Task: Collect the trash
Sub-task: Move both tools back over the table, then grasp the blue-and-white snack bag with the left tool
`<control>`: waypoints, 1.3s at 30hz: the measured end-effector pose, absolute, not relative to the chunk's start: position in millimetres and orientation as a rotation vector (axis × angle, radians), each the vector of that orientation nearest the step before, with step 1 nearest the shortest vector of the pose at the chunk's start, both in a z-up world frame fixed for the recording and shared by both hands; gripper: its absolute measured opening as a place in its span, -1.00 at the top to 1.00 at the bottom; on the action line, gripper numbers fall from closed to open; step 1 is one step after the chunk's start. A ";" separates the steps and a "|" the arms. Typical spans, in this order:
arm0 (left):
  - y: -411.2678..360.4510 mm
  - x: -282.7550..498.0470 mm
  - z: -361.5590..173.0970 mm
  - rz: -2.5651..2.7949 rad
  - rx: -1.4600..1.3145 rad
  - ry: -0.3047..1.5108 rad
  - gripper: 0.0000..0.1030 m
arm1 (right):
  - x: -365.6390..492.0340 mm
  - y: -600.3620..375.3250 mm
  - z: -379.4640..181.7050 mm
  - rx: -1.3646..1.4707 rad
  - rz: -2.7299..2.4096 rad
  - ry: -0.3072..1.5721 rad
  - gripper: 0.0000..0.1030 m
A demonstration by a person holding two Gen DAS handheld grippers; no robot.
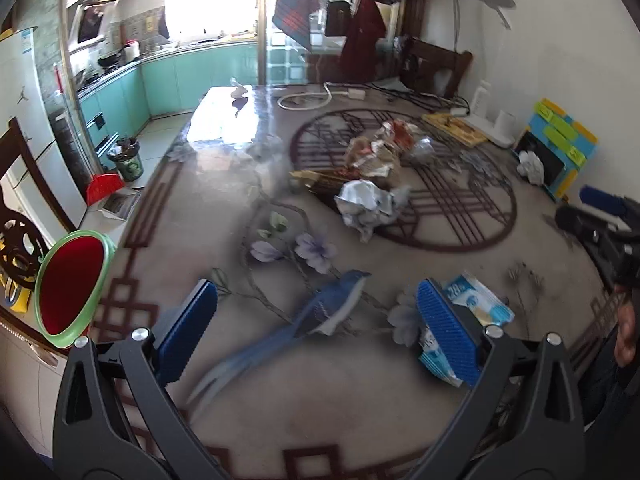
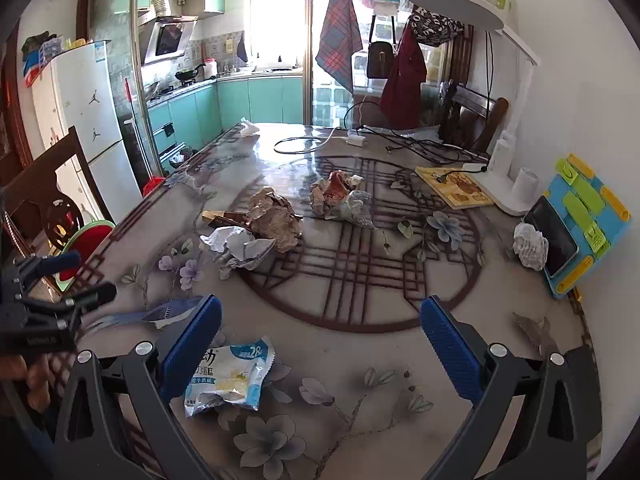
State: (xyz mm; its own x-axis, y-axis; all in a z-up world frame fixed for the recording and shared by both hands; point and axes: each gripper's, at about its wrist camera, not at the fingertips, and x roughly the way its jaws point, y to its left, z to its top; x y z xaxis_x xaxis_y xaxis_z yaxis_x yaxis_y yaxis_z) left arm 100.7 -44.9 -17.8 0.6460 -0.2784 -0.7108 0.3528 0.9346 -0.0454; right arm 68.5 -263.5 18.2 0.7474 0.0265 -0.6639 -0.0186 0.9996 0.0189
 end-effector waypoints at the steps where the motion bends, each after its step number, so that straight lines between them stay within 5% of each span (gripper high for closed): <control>1: -53.2 97.2 -21.9 -0.381 0.114 0.800 -0.91 | 67.9 -267.8 18.9 0.023 0.021 0.725 -0.87; 25: -180.7 87.0 -93.7 -0.541 0.346 0.931 -0.87 | 58.9 -309.9 29.0 0.129 -0.021 0.696 -0.87; 27: -180.5 91.7 -99.2 -0.546 0.335 0.965 -0.56 | 58.9 -313.1 29.1 0.140 -0.022 0.696 -0.87; 32: -178.2 99.5 -101.3 -0.549 0.306 0.965 -0.15 | 59.6 -314.8 27.4 0.144 -0.018 0.703 -0.87; 39: -170.8 102.7 -97.6 -0.552 0.283 0.974 0.15 | 60.3 -308.9 23.9 0.132 -0.010 0.713 -0.87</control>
